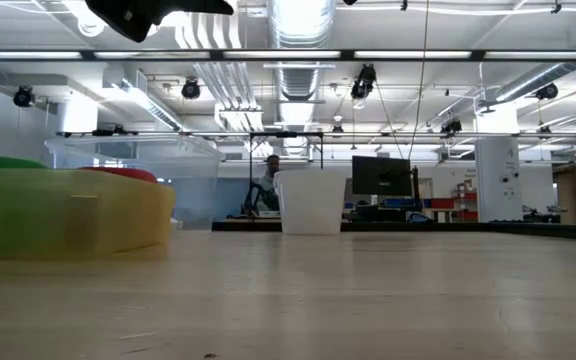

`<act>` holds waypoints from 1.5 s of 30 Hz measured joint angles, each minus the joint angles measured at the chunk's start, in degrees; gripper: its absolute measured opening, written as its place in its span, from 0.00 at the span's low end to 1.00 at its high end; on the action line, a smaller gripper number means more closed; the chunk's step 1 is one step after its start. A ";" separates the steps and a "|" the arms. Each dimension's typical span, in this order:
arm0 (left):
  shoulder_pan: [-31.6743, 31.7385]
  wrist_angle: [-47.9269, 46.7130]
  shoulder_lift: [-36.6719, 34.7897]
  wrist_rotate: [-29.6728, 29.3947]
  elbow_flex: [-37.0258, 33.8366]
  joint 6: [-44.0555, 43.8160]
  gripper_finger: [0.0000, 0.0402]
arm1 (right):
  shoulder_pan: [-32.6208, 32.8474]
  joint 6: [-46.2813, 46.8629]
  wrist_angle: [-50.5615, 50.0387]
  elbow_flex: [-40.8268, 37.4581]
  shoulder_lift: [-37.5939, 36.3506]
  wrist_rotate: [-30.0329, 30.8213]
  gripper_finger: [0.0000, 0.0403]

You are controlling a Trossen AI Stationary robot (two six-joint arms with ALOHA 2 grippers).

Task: Pick & Place Toys
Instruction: Put the red game piece into the white bin

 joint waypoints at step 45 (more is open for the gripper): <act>1.64 3.52 2.80 1.83 0.00 1.81 0.20 | -0.02 0.44 2.49 0.00 0.11 0.47 0.33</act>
